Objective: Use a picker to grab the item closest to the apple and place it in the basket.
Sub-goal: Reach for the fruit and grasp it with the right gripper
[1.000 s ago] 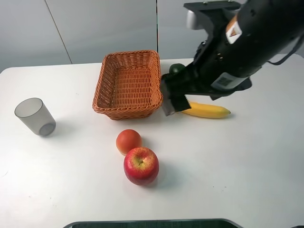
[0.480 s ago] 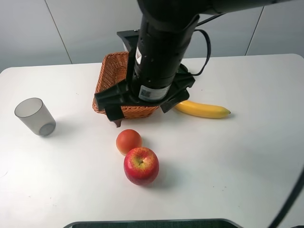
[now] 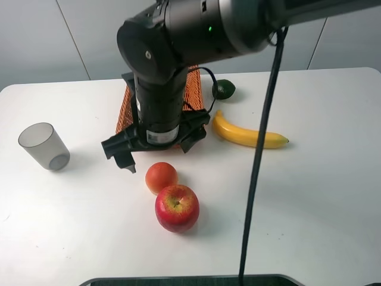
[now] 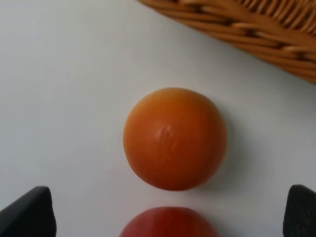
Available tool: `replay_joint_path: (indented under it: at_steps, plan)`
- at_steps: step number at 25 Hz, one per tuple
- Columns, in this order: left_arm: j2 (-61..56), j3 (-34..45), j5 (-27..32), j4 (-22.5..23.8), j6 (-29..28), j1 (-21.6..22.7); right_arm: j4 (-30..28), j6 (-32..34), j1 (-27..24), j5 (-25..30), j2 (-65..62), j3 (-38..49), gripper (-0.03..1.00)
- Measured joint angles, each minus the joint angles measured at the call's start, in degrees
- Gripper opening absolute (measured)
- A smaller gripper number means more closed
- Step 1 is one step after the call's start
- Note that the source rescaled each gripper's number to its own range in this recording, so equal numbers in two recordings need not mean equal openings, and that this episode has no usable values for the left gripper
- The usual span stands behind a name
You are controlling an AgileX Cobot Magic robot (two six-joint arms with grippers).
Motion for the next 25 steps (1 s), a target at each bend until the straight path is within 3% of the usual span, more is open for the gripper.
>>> replay_joint_path:
  at_steps: [16, 25]
  plan:
    - [0.00, 0.00, 0.00, 0.00, 0.00, 0.00, -4.02, 4.38, 1.11, -7.68, 5.72, -0.22, 1.00]
    - [0.00, 0.00, 0.00, 0.00, 0.00, 0.00, -4.27, 4.52, 1.00, -8.57, 8.36, -0.42, 1.00]
